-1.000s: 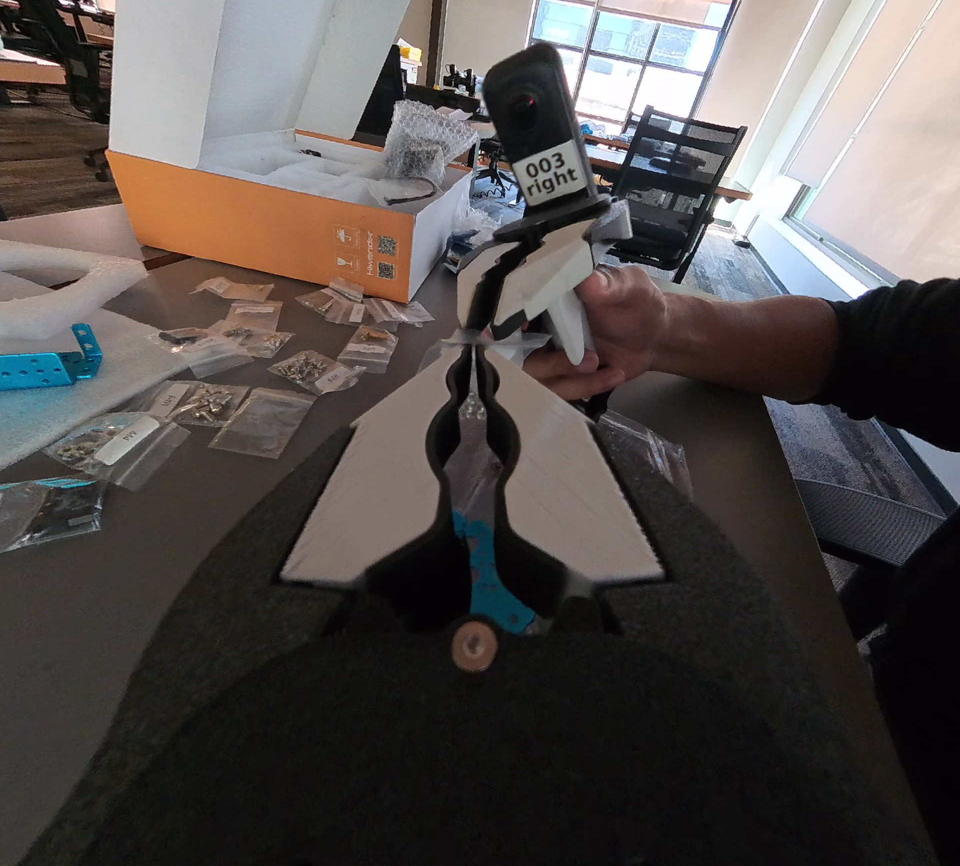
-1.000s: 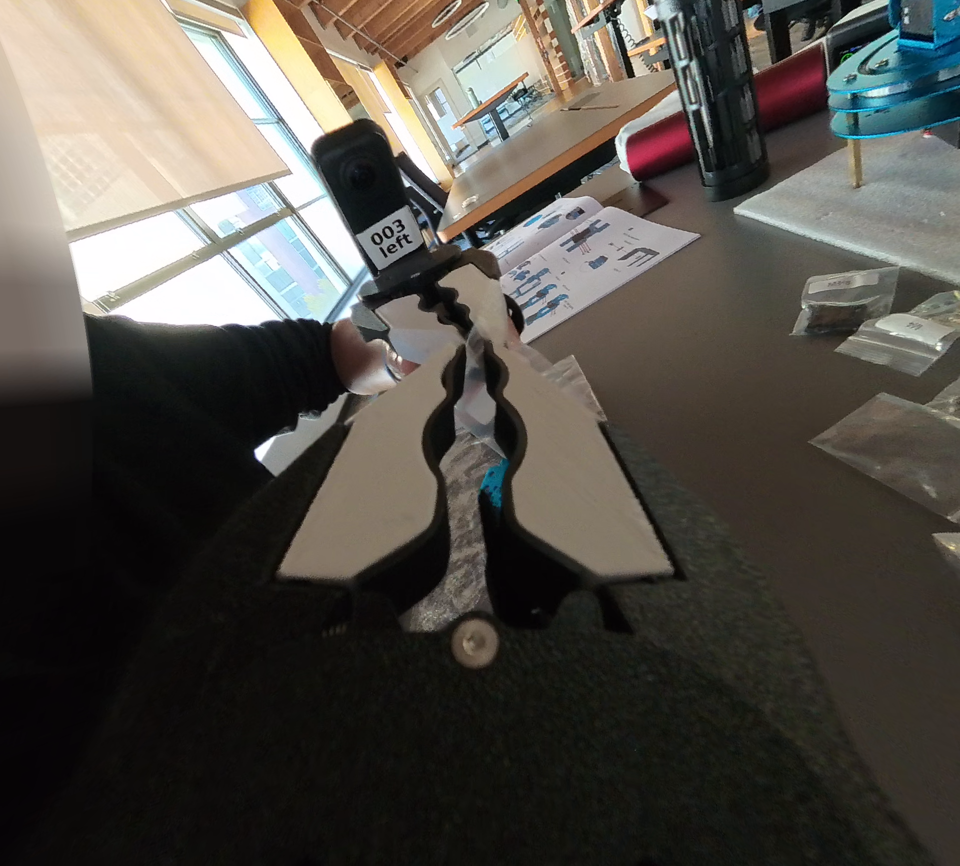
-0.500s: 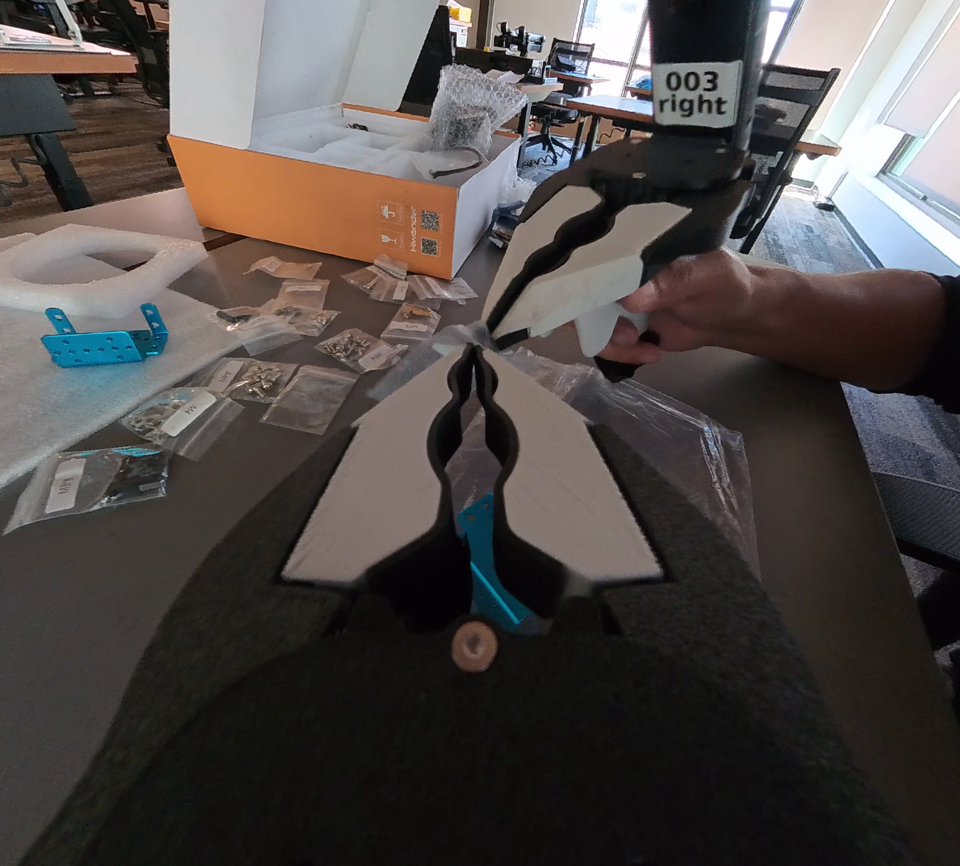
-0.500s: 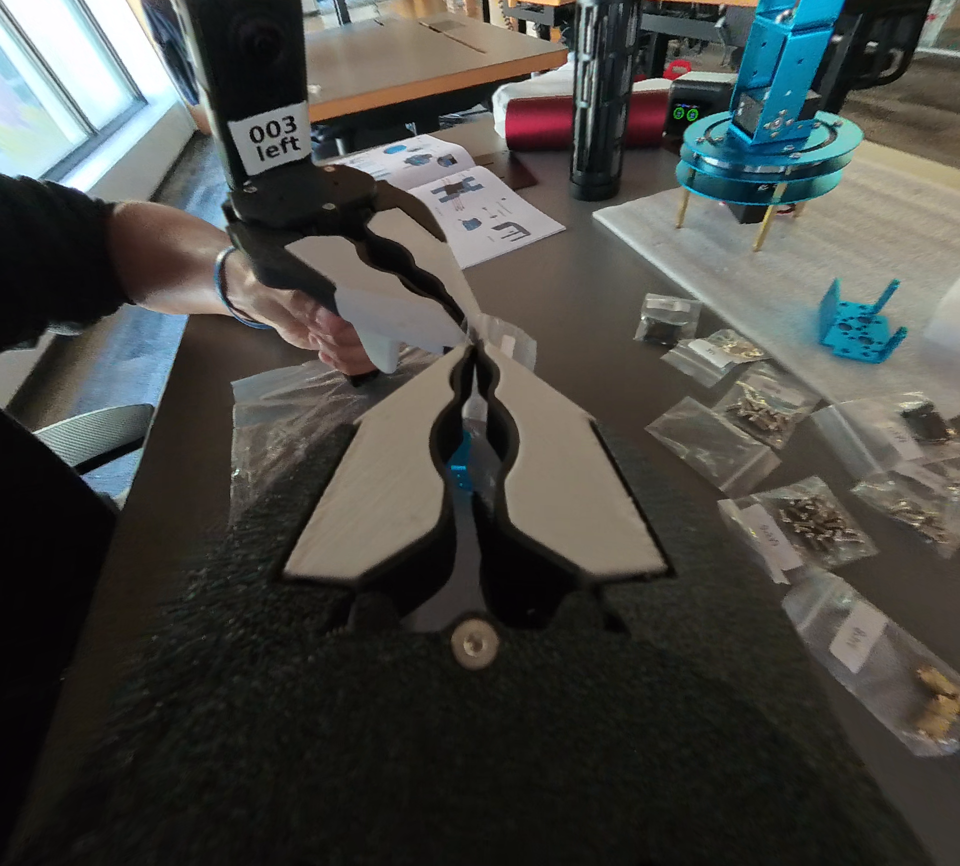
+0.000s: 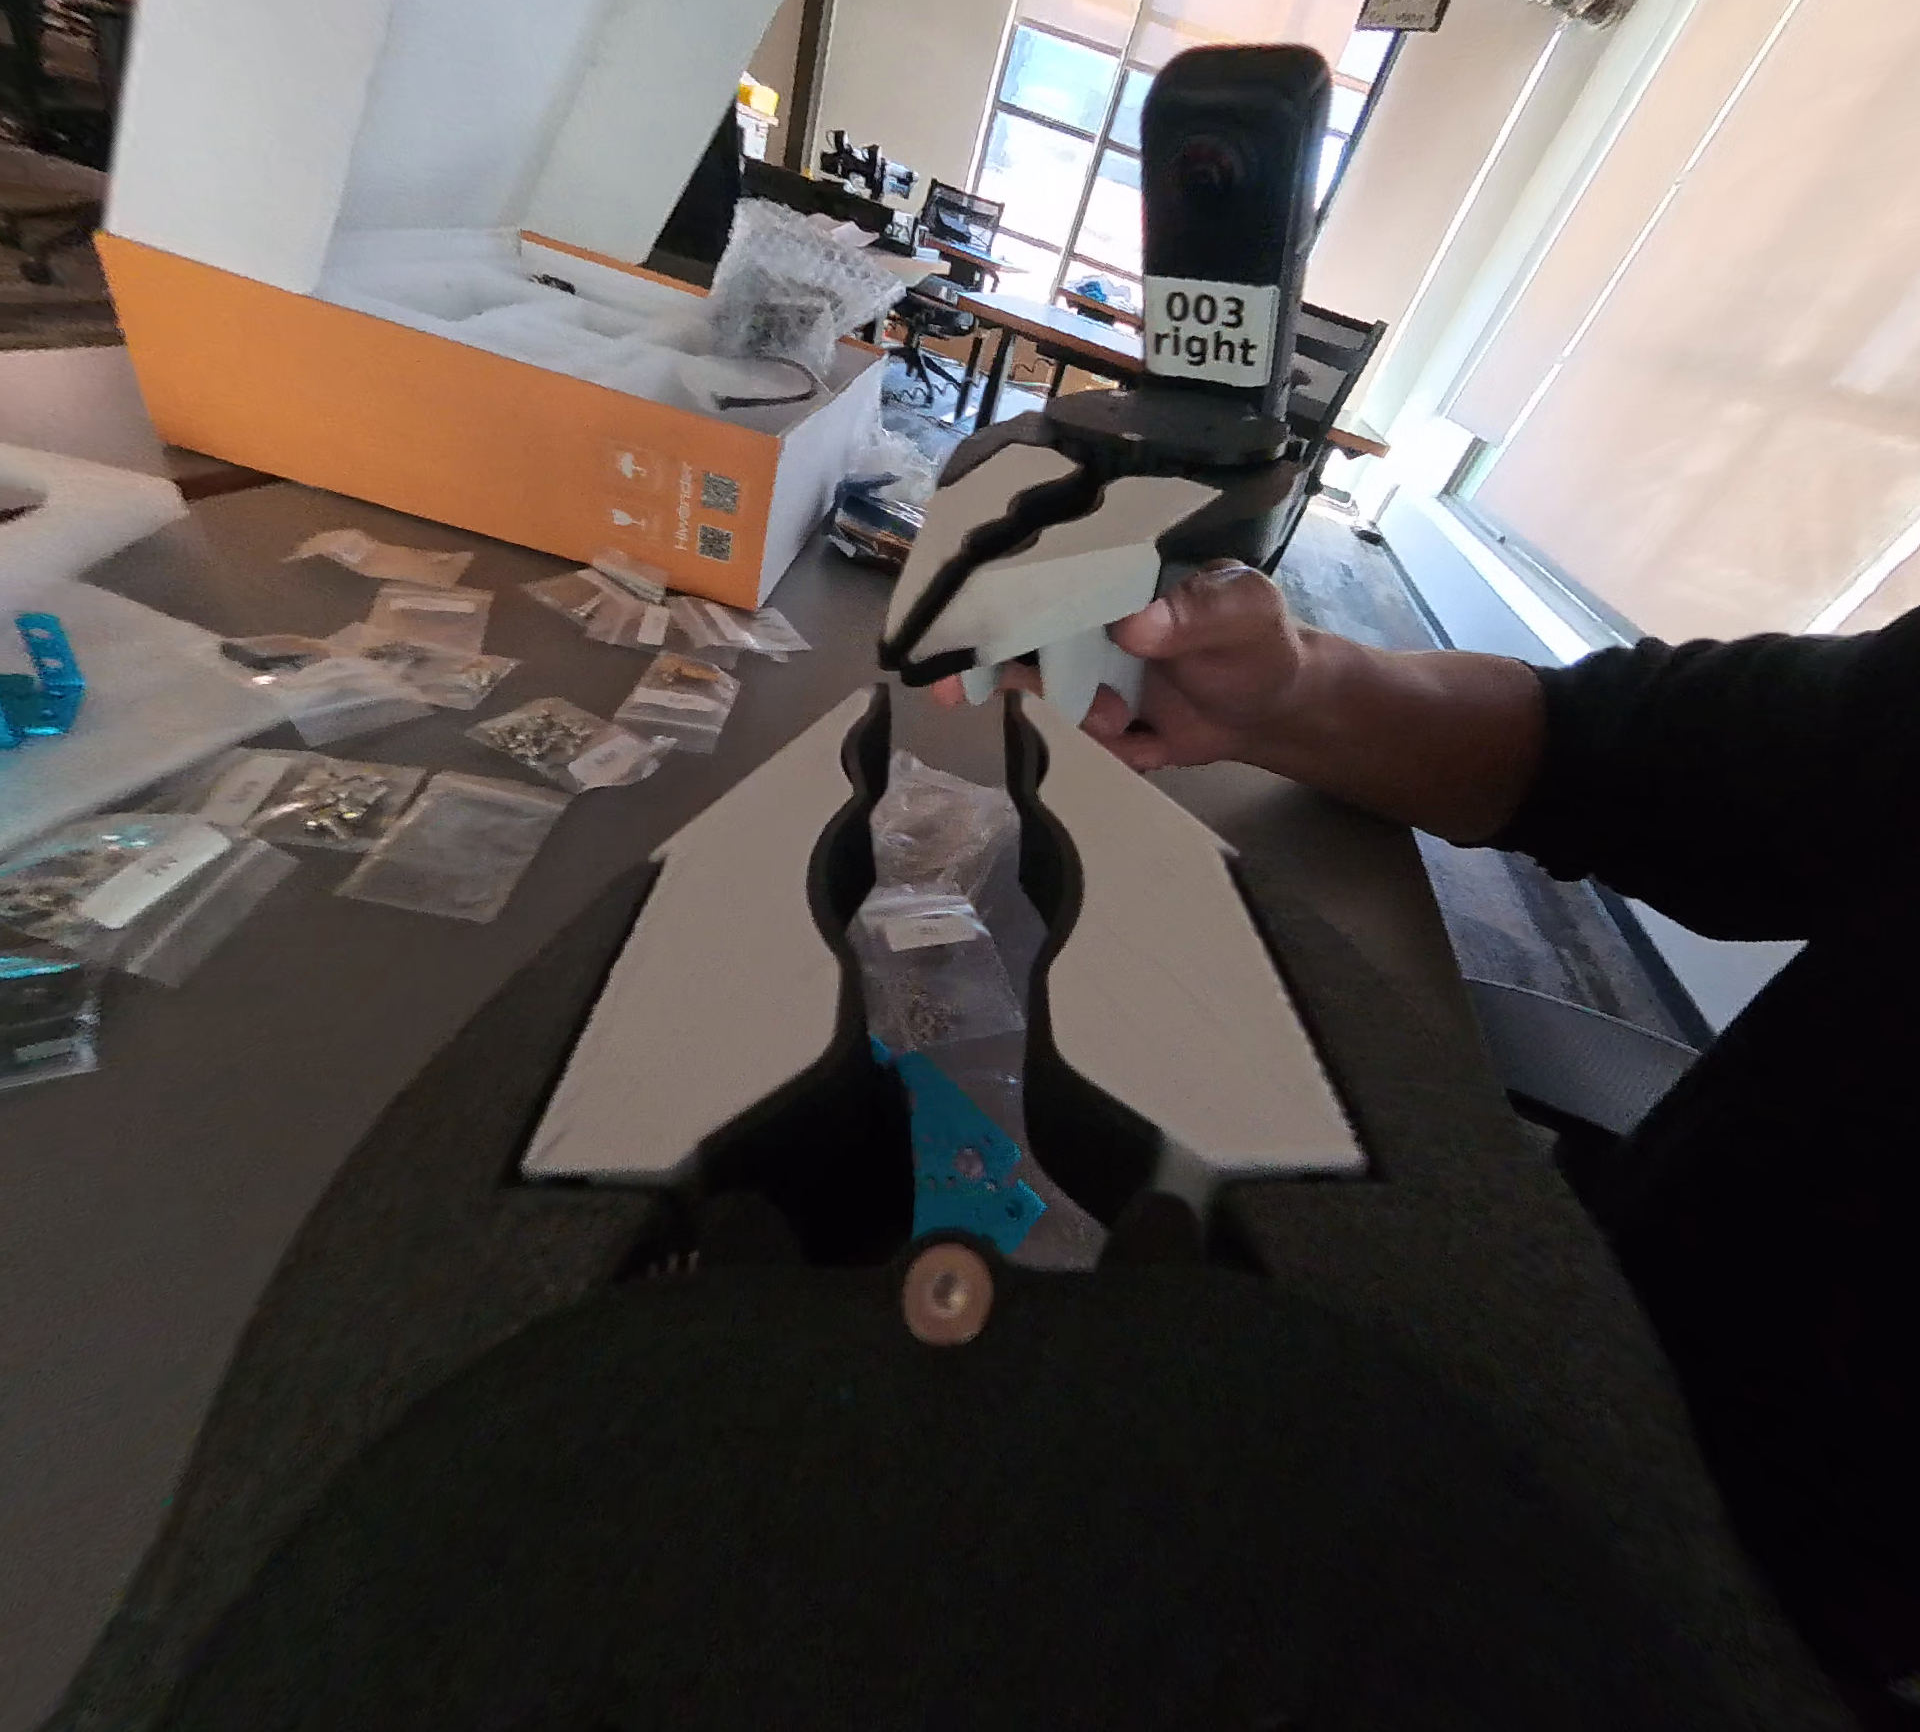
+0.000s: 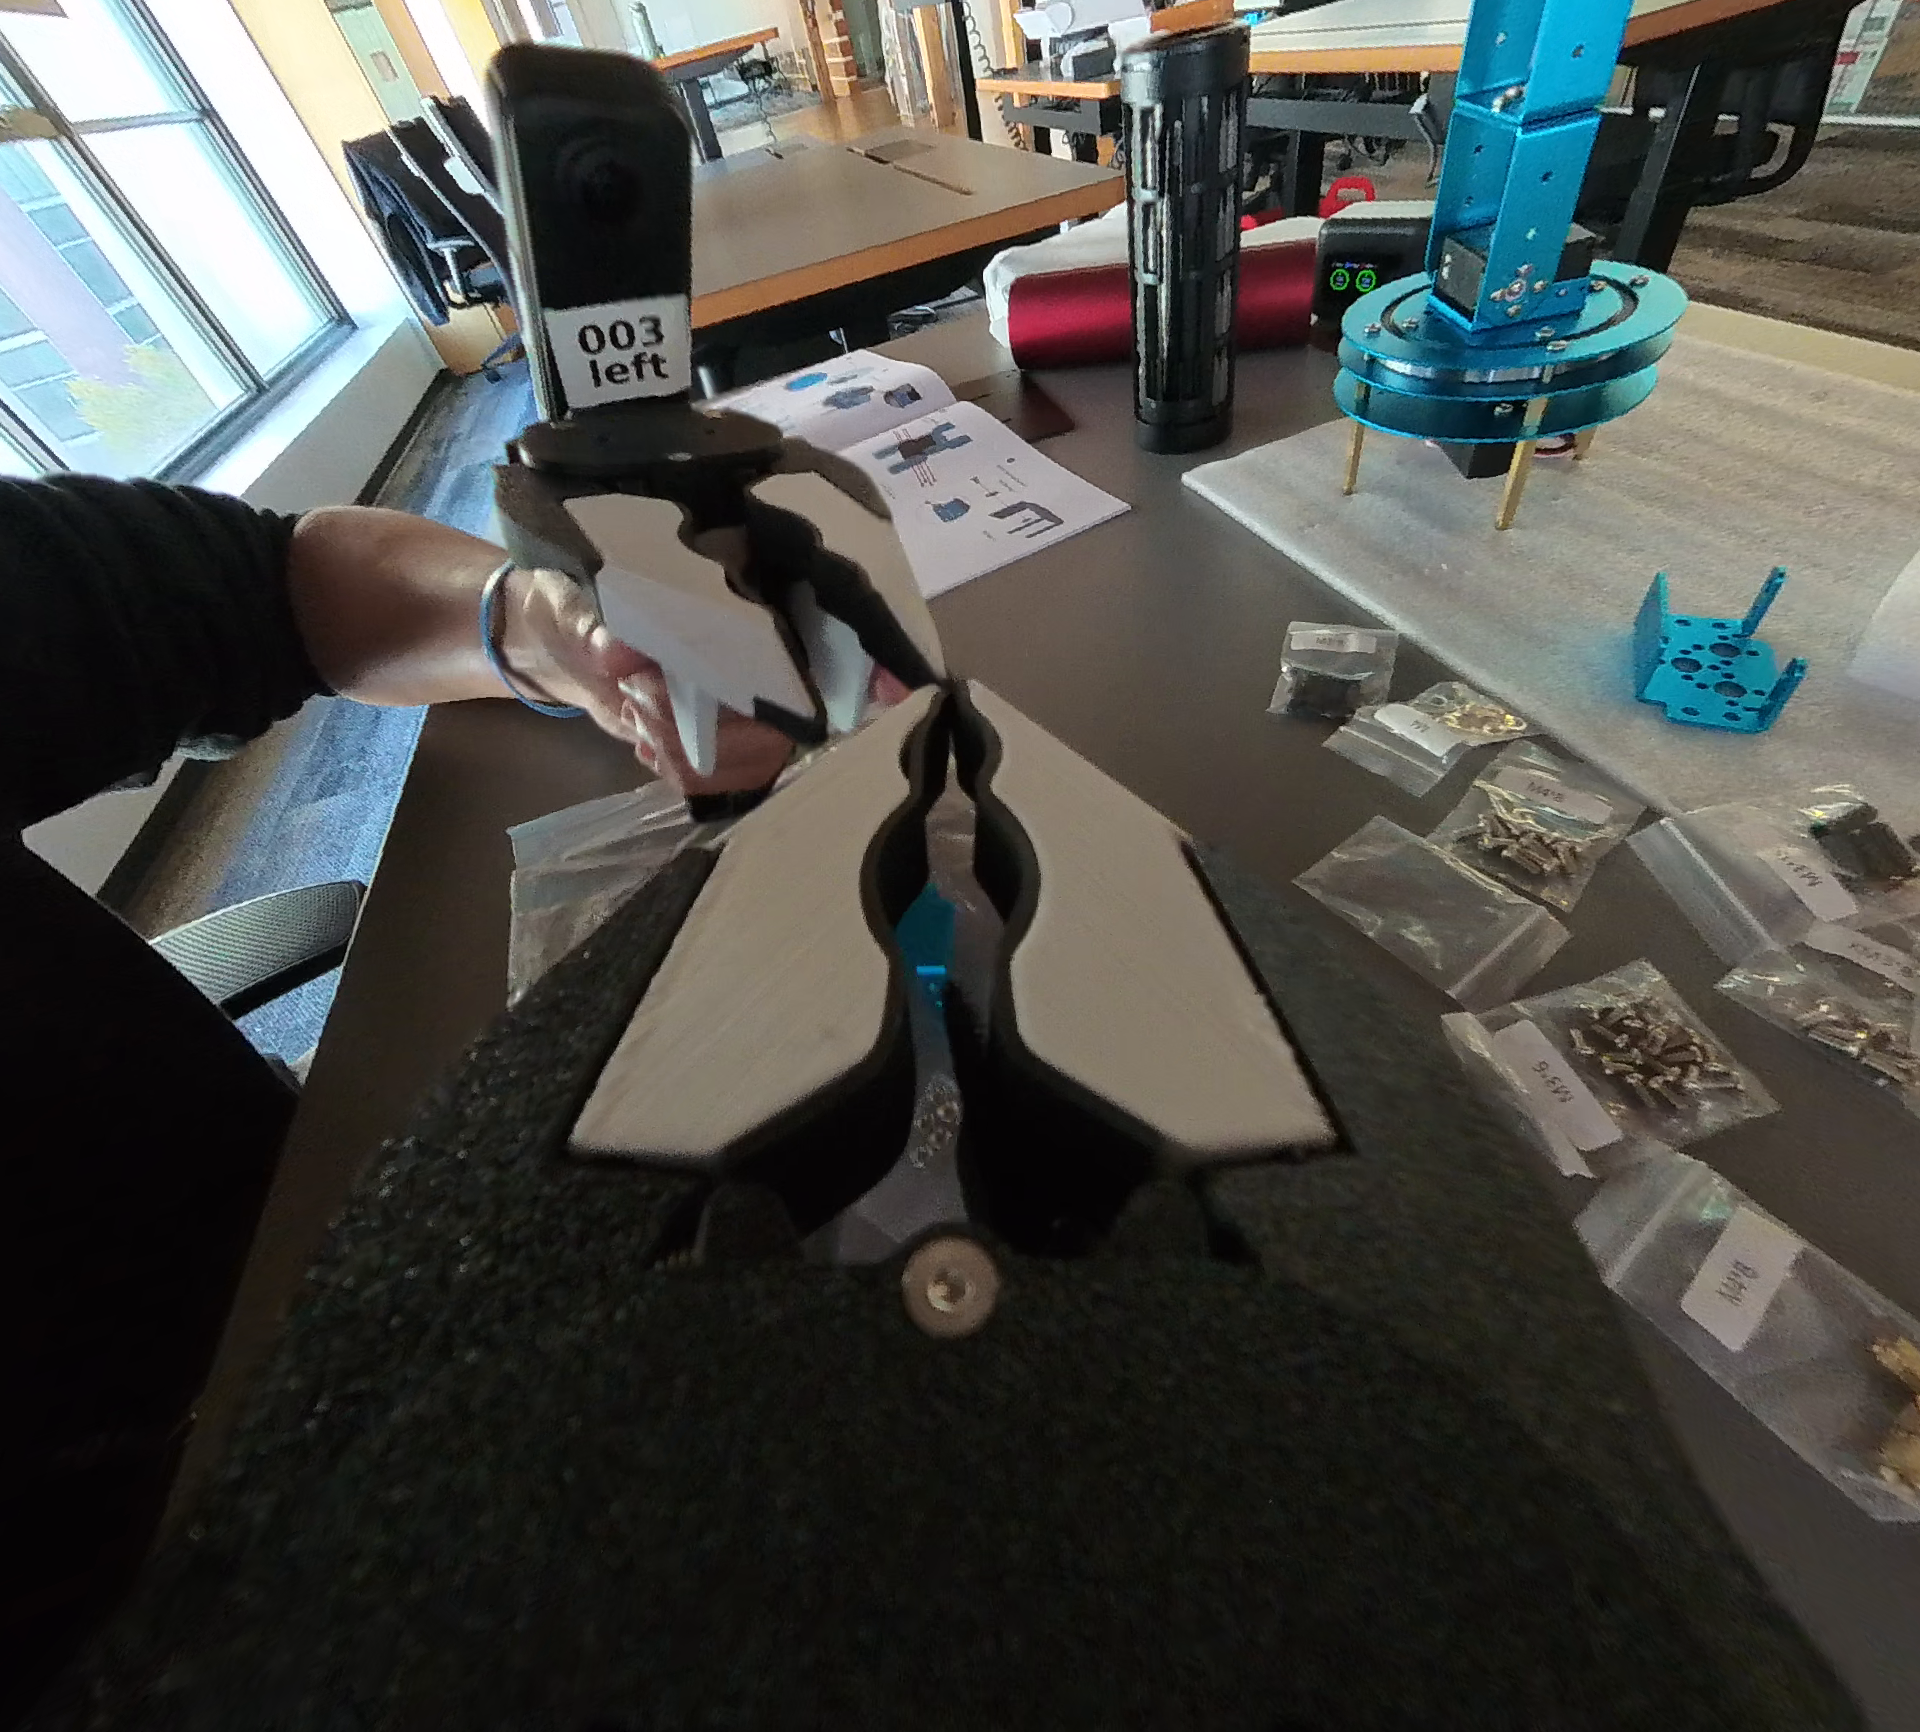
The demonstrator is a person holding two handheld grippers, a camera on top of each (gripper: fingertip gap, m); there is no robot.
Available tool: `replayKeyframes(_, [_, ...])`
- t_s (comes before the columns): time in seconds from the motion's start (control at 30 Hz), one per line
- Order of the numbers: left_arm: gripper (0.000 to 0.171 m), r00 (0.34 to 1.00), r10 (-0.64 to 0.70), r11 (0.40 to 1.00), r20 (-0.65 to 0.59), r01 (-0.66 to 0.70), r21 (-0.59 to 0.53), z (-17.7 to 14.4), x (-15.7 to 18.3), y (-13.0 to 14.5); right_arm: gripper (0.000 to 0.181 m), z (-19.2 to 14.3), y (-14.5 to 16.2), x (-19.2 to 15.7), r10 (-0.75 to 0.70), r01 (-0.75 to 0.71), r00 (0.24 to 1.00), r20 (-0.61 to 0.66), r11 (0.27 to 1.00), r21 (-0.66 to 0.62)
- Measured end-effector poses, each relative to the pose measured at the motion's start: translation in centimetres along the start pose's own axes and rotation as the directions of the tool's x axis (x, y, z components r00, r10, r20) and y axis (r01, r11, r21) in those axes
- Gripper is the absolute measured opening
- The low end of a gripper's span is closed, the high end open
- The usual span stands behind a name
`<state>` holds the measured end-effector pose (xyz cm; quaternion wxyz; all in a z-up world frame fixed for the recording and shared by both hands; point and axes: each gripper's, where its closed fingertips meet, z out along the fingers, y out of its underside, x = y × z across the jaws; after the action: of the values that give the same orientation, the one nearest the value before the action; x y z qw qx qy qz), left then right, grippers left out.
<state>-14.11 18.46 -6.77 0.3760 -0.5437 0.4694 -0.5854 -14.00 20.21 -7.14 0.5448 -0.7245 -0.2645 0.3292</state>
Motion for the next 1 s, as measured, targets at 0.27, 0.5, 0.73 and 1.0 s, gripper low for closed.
replayKeyframes(0.27, [0.015, 0.988, 0.117, 0.988, 0.105, -0.105, -0.112, 0.2, -1.6, 1.3, 0.024, -4.6, 9.2, 2.3, 0.065, -0.004, 0.995, 0.076, 0.782, -0.623])
replayKeyframes(0.5, [0.037, 0.972, 0.207, 0.784, 0.115, -0.095, -0.614, 3.4, 0.0, 8.7, 0.036, -6.9, 11.8, 3.6, 0.077, 0.047, 0.986, 0.151, 0.733, -0.678])
replayKeyframes(0.73, [0.056, 0.971, 0.180, 0.634, 0.158, 0.008, -0.773, 5.8, -0.7, 11.3, 0.033, -6.8, 12.3, 3.4, 0.101, 0.053, 0.976, 0.191, 0.746, -0.664])
replayKeyframes(1.0, [0.039, 0.942, 0.294, 0.575, 0.163, -0.039, -0.818, 5.4, -1.1, 12.3, 0.032, -6.0, 11.5, 2.8, 0.122, 0.041, 0.968, 0.220, 0.785, -0.618])
